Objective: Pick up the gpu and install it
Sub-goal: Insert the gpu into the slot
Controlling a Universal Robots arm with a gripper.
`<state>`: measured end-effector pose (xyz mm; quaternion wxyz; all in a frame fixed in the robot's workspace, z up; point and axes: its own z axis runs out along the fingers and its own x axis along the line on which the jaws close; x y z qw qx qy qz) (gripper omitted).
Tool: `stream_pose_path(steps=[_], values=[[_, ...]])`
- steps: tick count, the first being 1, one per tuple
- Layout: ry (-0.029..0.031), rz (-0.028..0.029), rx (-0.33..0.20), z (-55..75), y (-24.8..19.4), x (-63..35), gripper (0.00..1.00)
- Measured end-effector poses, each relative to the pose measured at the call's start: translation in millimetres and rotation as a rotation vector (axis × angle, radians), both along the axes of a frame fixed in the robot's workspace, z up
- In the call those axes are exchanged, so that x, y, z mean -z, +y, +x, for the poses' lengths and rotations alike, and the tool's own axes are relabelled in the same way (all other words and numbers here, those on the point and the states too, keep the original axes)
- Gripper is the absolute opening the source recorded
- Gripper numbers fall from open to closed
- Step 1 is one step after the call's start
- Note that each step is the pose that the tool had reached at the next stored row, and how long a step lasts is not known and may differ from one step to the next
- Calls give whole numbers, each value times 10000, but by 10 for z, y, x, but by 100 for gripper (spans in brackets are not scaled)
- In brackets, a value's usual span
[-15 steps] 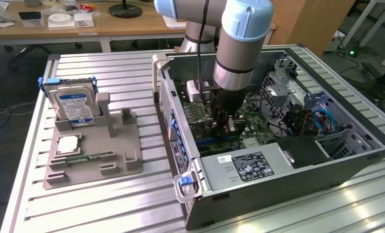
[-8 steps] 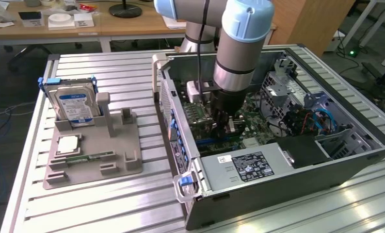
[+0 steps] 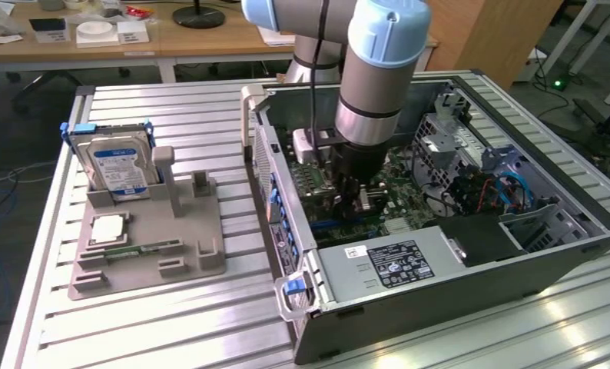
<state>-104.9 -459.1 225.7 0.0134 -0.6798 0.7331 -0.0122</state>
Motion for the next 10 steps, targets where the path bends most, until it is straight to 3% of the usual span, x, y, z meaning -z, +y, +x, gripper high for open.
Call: stream_pose_path(steps=[7, 8, 10], values=[[-4, -2, -1, -18, 0, 2, 29], [-30, -2, 2, -20, 0, 2, 29], [-144, -2, -2, -19, 1, 3, 29]])
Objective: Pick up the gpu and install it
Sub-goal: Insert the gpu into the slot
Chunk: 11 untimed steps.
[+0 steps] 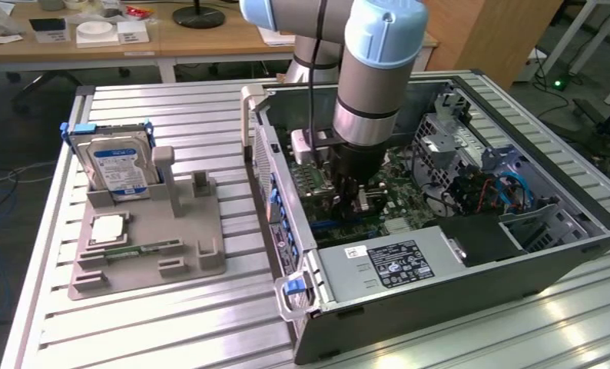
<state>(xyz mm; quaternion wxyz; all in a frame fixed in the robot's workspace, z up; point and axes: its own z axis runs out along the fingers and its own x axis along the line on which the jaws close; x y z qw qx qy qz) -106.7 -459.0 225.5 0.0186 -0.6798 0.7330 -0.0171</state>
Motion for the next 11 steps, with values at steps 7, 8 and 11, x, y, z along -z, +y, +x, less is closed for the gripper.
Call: stream_pose_path(steps=[7, 8, 11], values=[[-107, -1, -10, -45, 10, 0, 29], [-107, -1, -12, -47, 12, 0, 29], [-105, -1, -14, -47, 13, 3, 29]])
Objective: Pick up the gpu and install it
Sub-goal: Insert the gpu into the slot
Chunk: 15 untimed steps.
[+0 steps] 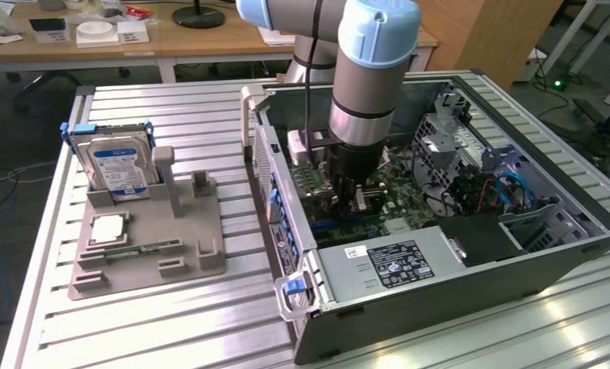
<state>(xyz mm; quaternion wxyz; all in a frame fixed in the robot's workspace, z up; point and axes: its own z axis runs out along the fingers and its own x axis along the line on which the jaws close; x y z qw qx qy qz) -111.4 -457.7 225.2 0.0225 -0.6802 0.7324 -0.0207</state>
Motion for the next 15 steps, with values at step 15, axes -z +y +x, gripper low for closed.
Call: stream_pose_path(steps=[15], values=[[-1, 5, -46, 2, 15, 7, 29]])
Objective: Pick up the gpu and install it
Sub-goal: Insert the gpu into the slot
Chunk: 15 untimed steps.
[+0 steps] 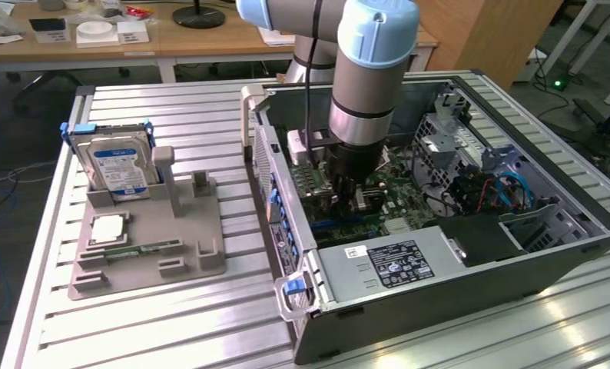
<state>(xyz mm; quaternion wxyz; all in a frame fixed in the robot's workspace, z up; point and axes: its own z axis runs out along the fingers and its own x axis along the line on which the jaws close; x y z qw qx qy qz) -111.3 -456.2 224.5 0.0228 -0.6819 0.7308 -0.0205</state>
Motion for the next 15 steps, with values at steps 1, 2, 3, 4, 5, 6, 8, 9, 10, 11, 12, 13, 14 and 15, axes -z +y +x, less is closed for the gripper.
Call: stream_pose_path(steps=[1, 2, 3, 4, 5, 6, 8, 9, 10, 11, 12, 13, 14, 15], values=[[0, 0, 0, 0, 0, 0, 29], [0, 0, 0, 0, 0, 0, 29], [0, 0, 0, 0, 0, 0, 29], [0, -1, 0, 0, 0, 0, 29], [1, -1, -1, 0, 1, 1, 29], [0, 0, -1, 0, 1, 5, 29], [1, 2, -1, 1, 1, 15, 29], [5, 0, 0, 0, 1, 22, 29], [11, -1, 1, 0, 1, 27, 29], [17, 0, 2, -1, 1, 33, 29], [22, 0, 1, 0, 1, 37, 29], [26, -1, 0, 0, 1, 40, 29], [29, -2, 0, 0, 1, 41, 29], [30, -3, 0, 0, 1, 43, 29]])
